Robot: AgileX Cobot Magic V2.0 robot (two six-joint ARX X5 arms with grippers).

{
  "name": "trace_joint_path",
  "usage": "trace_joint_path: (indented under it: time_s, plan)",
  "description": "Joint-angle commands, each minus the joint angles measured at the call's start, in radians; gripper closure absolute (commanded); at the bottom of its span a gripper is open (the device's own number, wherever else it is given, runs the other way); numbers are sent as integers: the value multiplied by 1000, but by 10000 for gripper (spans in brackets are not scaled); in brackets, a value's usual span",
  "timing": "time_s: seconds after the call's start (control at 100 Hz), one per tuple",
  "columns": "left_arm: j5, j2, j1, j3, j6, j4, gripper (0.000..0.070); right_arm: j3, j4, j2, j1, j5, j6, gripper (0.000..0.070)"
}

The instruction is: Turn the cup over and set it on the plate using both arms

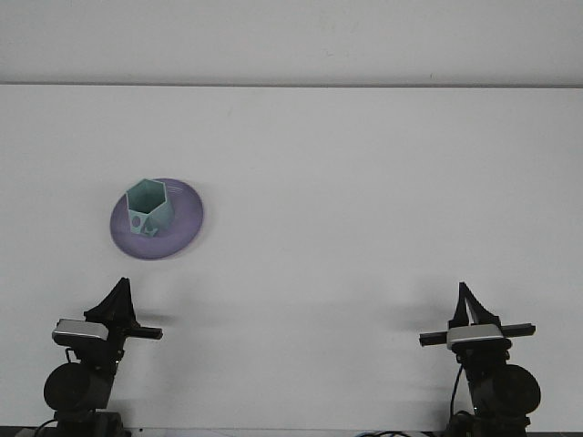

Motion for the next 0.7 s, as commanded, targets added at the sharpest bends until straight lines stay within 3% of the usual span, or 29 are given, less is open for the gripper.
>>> trace_joint_path:
  time_s: [0.0,0.09,0.69]
  plan:
    - [-6,-1,0,-19,17,12,685,-34,74,-1,5,-2,-24,700]
    - [-6,-1,0,-19,17,10,685,-98,170,-1,13,-2,-20,700]
    - [-6,-1,0,-18,17,10,685,-98,139,-1,16,-2,6,700]
